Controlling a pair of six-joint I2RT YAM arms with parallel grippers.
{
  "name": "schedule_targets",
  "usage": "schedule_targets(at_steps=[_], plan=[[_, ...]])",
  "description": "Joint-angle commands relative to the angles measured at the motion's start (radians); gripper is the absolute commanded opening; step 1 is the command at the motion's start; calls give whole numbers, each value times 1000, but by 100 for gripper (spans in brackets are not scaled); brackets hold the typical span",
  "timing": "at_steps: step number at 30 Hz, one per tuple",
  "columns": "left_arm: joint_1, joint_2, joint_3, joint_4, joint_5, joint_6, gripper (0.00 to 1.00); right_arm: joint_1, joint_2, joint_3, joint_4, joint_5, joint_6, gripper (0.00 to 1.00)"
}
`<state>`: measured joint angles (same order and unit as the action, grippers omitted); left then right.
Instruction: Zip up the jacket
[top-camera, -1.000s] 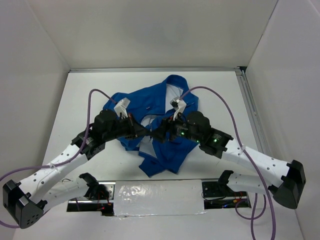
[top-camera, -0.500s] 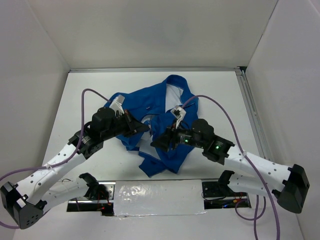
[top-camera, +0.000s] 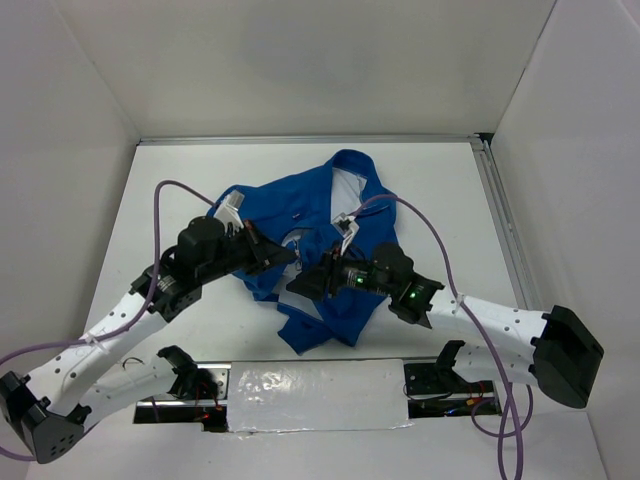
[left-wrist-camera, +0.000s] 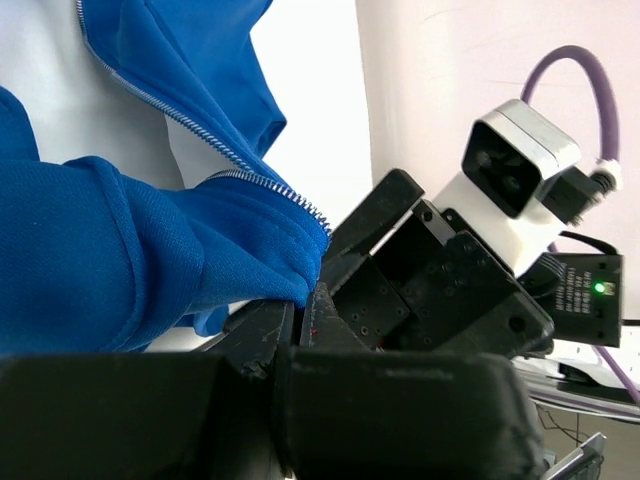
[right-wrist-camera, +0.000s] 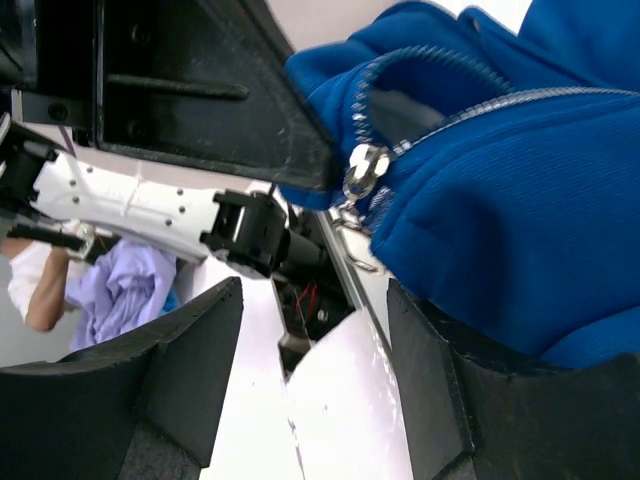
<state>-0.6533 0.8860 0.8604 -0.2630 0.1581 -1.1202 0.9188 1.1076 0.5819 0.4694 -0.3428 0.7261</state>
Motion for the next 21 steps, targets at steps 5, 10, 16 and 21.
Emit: schedule_targets(at_steps=[5, 10, 16, 21], plan=[[-5, -73, 31, 67, 21, -6, 0, 6, -9, 1, 129, 74, 3, 77], [-5, -67, 28, 67, 35, -6, 0, 2, -20, -1, 179, 54, -13, 80], [-5, -56, 25, 64, 31, -12, 0, 0, -34, 15, 204, -18, -39, 79], [-5, -65, 17, 73, 26, -15, 0, 0, -58, -4, 245, -30, 5, 80]])
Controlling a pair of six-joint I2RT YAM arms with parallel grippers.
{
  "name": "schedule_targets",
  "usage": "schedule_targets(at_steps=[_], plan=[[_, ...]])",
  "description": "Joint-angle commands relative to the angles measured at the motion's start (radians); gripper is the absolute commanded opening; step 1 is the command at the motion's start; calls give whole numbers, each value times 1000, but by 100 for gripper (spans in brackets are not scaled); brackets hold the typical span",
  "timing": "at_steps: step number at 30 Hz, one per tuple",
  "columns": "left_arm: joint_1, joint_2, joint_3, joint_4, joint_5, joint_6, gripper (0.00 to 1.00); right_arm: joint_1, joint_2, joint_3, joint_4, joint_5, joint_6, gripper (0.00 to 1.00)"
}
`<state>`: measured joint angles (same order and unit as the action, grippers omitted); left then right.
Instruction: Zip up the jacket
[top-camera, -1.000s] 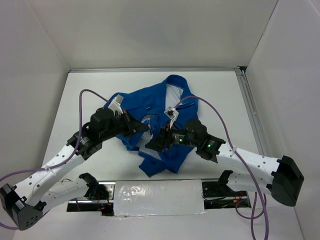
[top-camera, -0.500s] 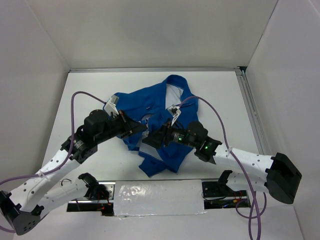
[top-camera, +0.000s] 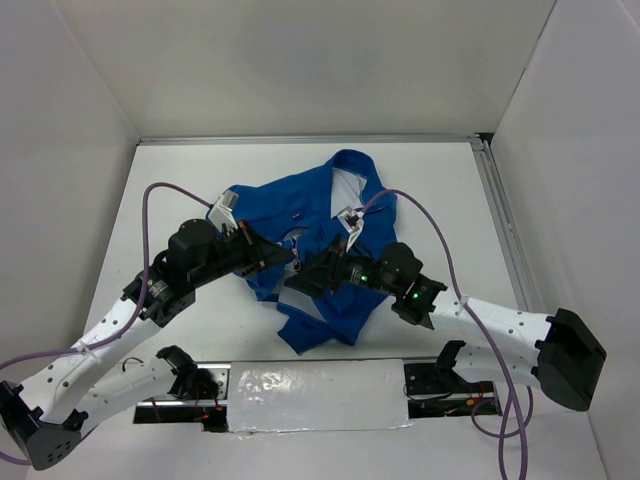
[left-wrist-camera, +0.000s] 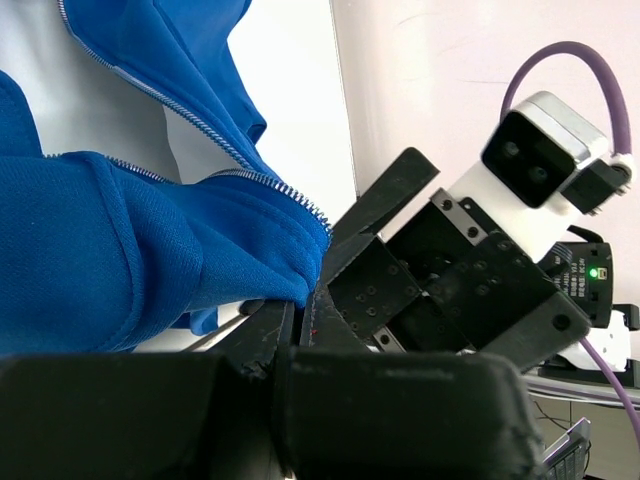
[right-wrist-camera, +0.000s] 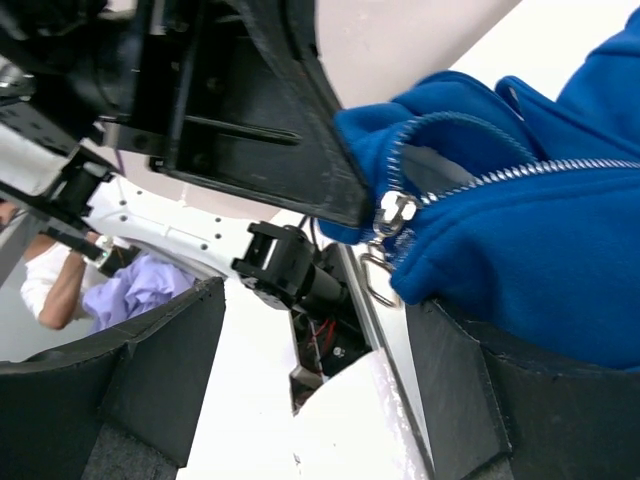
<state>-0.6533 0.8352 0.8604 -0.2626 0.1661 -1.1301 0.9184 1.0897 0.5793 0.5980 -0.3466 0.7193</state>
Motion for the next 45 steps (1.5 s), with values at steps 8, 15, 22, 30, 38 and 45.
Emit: schedule_targets(at_steps=[8, 15, 22, 30, 38, 45], plan=[[-5, -10, 20, 74, 6, -8, 0, 0, -60, -10, 125, -48, 54, 87], [-6, -18, 12, 71, -17, -7, 0, -1, -68, -1, 57, -20, 81, 66], [-5, -7, 15, 88, 29, 12, 0, 0, -28, 19, 33, 35, 103, 59], [-5, -16, 3, 99, 41, 15, 0, 0, -11, 42, 5, 77, 106, 42], [-5, -18, -3, 92, 35, 35, 0, -1, -10, 74, -73, 106, 123, 0], [-5, 7, -35, 19, 15, 92, 0, -3, -21, 177, -253, 32, 149, 0]])
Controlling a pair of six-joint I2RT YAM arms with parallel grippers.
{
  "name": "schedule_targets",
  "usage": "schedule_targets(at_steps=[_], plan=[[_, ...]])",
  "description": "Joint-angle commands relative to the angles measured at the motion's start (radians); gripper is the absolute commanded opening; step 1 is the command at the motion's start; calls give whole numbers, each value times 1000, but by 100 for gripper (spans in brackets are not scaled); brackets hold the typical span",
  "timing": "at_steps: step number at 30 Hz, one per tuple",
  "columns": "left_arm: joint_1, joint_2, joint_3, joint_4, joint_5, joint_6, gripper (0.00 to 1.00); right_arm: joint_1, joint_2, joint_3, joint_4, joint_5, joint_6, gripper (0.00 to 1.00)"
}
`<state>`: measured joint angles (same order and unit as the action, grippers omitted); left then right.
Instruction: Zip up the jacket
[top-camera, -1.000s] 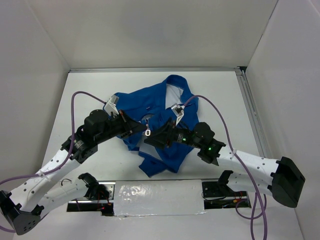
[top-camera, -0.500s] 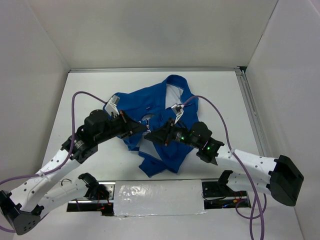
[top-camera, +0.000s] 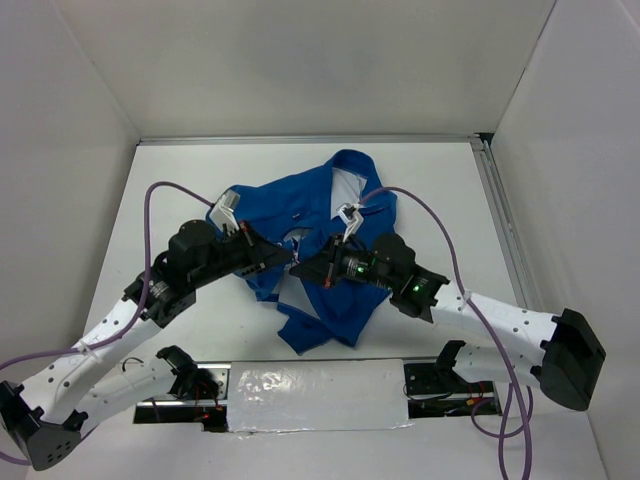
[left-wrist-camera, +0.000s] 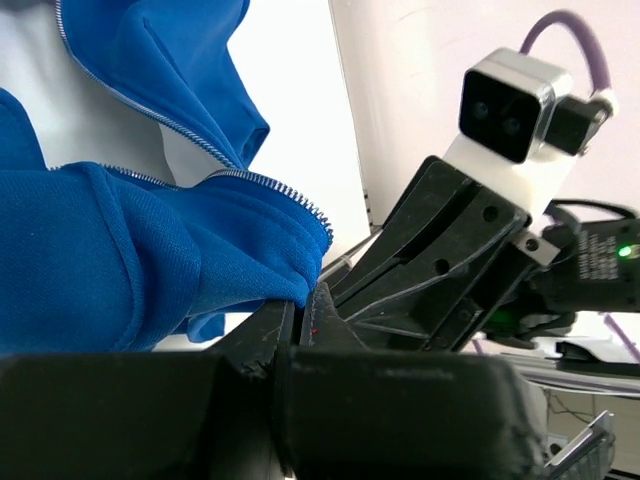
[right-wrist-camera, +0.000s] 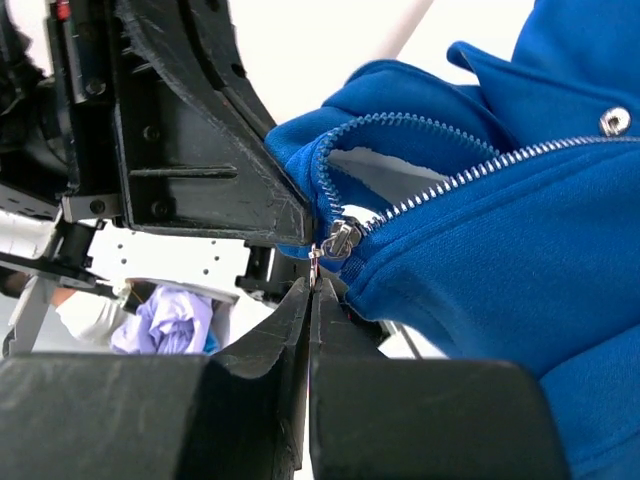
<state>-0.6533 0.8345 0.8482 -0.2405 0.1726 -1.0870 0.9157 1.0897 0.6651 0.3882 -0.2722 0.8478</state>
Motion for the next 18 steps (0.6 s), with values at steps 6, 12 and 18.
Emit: schedule_targets(at_steps=[6, 12, 18], plan=[[-5, -2, -77, -11, 38, 102, 0, -84, -13, 175, -209, -160, 97, 0], [-5, 17, -75, -46, 41, 153, 0, -161, 64, 214, -204, -370, 154, 0], [-5, 5, -101, -29, 53, 183, 0, -161, 194, 332, -299, -556, 138, 0]])
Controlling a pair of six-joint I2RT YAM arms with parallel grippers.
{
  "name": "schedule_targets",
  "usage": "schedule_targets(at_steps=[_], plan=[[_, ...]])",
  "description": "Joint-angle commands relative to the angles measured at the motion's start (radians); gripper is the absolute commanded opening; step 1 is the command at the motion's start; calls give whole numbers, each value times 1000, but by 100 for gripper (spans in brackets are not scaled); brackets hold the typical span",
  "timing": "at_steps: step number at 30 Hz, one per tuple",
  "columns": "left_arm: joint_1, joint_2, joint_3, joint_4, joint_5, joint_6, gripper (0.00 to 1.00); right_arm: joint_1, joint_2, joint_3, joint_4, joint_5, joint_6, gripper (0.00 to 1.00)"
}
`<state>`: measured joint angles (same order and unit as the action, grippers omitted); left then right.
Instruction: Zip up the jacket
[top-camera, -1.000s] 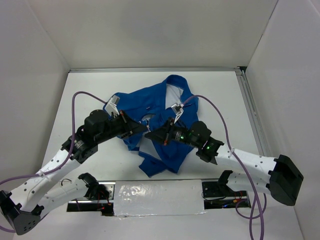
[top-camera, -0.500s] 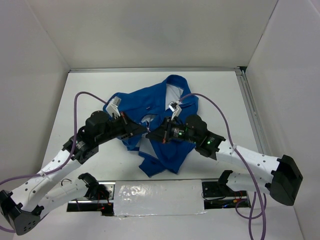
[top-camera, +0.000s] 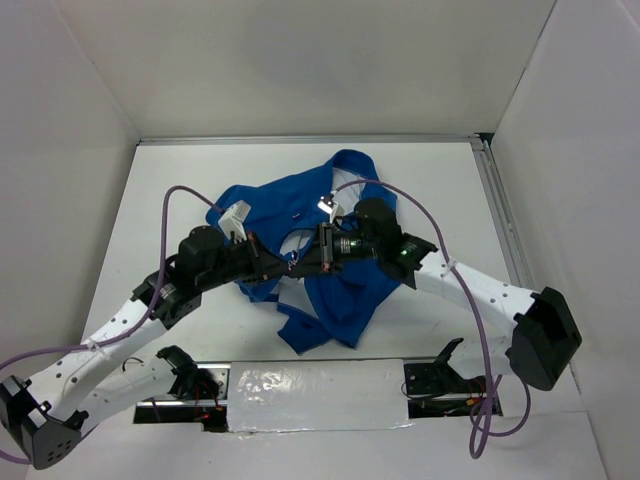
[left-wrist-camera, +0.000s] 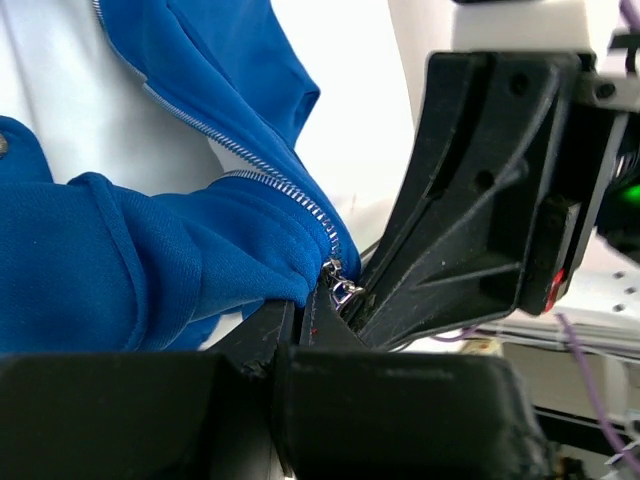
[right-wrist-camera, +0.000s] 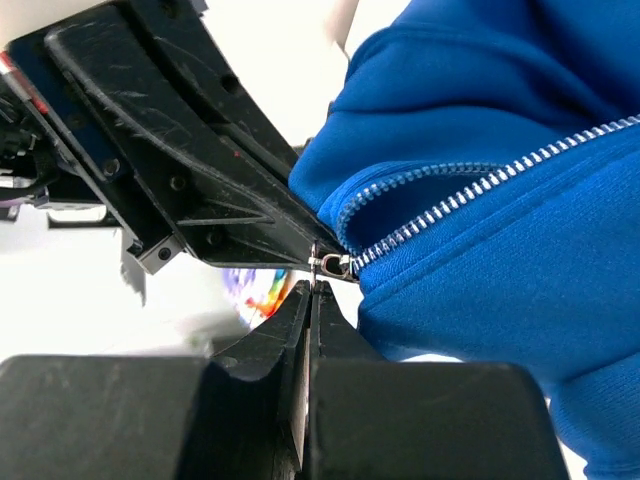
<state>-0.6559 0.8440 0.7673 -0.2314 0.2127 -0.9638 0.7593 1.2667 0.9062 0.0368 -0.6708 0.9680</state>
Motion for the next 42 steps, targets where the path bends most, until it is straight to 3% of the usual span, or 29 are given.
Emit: schedule_targets(at_steps=[1, 7, 13, 20, 24, 28, 31, 36, 38, 42], plan=[[-4, -6, -19, -45, 7, 68, 0, -3, 26, 92, 57, -164, 27, 0], [-4, -49, -36, -56, 25, 100, 0, -28, 28, 106, -124, -41, 23, 0], [-4, -117, -101, -52, 143, 106, 0, -92, 19, 37, -77, 14, 132, 0], [-4, -144, -129, -186, 175, 85, 0, -107, 39, 4, 32, 20, 222, 0], [-4, -183, -148, -239, 217, 82, 0, -104, 10, 16, -83, 166, 150, 0], [-5, -198, -155, -264, 266, 83, 0, -69, 23, 22, -90, 238, 78, 0], [-4, -203, -154, -290, 321, 100, 0, -35, 86, 85, -192, 390, 11, 0], [-4, -233, -152, -374, 350, 122, 0, -129, 215, 154, -135, 618, 9, 0], [-4, -250, -184, -384, 344, 119, 0, -199, 308, 278, -139, 803, 0, 0], [-5, -272, -250, -327, 389, 96, 0, -356, 611, 671, -241, 937, -52, 0]])
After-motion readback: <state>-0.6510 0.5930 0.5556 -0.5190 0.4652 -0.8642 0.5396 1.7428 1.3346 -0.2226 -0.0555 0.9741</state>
